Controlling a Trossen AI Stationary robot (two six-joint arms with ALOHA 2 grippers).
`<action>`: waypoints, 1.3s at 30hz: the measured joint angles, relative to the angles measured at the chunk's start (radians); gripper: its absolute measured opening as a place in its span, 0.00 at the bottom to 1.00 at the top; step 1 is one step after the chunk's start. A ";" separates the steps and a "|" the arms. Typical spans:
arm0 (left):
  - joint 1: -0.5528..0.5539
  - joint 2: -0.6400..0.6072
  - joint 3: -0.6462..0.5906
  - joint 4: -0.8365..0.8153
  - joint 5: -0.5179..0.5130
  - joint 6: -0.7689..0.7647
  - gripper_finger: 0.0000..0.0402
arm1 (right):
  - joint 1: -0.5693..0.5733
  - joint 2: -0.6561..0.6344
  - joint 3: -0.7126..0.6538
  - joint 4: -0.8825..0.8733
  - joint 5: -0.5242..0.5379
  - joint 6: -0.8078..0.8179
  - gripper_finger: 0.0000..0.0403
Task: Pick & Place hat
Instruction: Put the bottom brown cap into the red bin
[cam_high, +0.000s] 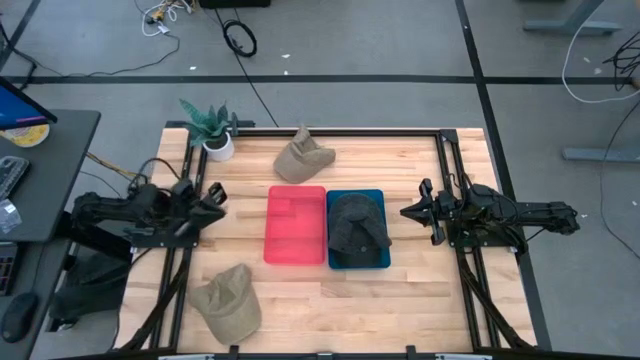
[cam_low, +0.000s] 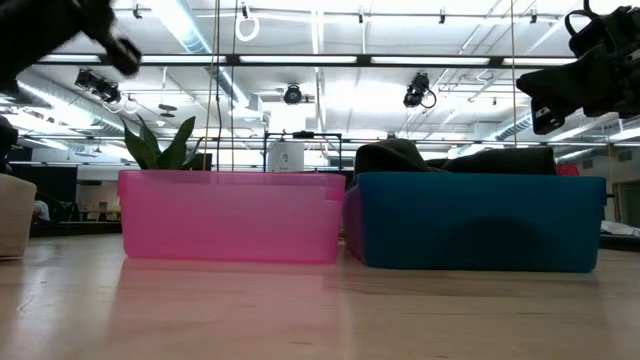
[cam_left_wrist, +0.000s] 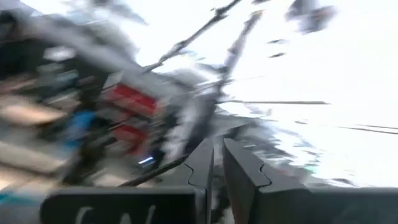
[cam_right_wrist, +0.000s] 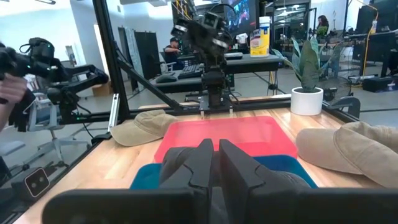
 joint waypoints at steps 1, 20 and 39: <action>-0.017 0.011 0.000 0.058 0.038 0.000 0.10 | 0.000 0.000 0.000 0.000 0.000 0.000 0.08; -0.534 0.401 0.166 0.518 0.168 0.381 0.10 | 0.000 0.000 0.000 0.002 0.000 0.000 0.08; -1.066 0.958 0.846 -0.451 -1.019 0.453 0.10 | 0.000 0.000 0.000 0.002 0.000 0.000 0.08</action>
